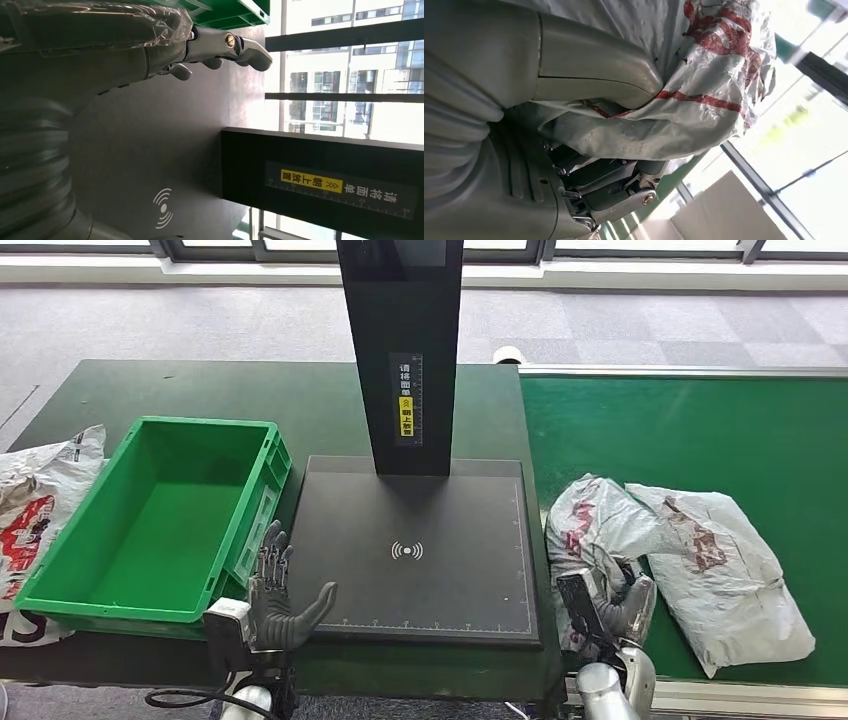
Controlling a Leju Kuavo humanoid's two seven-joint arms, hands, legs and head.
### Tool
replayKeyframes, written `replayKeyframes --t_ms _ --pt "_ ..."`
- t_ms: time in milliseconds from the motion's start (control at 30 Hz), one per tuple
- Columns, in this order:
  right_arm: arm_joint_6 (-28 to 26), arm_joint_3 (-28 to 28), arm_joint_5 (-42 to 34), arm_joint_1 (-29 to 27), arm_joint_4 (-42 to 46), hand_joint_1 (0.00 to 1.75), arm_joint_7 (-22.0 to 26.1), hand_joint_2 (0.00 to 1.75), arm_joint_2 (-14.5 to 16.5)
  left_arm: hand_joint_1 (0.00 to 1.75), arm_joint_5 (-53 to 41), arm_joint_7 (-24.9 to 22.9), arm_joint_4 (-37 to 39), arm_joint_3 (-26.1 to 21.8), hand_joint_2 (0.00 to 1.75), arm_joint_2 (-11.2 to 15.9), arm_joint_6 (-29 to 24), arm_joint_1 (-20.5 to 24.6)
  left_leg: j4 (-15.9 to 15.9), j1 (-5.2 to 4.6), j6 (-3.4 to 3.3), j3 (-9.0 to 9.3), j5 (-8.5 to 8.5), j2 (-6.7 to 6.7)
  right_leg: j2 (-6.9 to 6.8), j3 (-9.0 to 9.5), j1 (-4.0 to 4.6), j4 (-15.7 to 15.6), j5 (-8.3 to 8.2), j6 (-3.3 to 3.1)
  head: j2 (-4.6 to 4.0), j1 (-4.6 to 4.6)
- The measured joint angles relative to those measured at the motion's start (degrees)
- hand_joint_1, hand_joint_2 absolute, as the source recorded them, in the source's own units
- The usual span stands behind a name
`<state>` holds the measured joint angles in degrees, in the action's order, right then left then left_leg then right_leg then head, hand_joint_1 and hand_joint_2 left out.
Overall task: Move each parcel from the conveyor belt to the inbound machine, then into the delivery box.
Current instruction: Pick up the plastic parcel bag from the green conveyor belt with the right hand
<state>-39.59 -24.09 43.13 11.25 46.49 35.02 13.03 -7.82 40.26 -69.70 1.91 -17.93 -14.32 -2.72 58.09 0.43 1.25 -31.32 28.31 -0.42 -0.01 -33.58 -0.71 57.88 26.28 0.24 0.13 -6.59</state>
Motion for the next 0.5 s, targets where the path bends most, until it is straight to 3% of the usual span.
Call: replayKeyframes --t_ms 100,200,500 --pt "-0.6 0.0 -6.8 -4.0 13.6 1.75 4.3 1.75 2.7 0.00 -0.1 0.0 0.0 0.0 1.75 -0.2 0.0 -0.2 0.0 -0.02 -0.01 -0.04 0.05 -0.04 -0.04 -0.03 -0.02 0.0 0.02 0.00 0.00 0.00" --pt "-0.6 0.1 -8.9 -6.5 23.2 1.75 5.1 1.75 4.4 0.00 -0.2 0.0 -0.1 0.0 1.75 -0.3 0.0 -0.2 0.0 -0.03 -0.02 -0.02 0.09 0.05 0.04 -0.03 -0.03 0.0 0.04 0.02 0.00 0.01" --pt "-0.6 0.1 -10.1 -9.5 35.0 1.75 5.1 1.75 5.9 0.00 -0.2 0.0 -0.1 0.0 1.75 -0.6 0.0 -0.2 0.0 -0.03 -0.09 0.02 -0.01 0.05 0.04 0.01 -0.09 0.0 -0.03 0.07 0.00 0.01"
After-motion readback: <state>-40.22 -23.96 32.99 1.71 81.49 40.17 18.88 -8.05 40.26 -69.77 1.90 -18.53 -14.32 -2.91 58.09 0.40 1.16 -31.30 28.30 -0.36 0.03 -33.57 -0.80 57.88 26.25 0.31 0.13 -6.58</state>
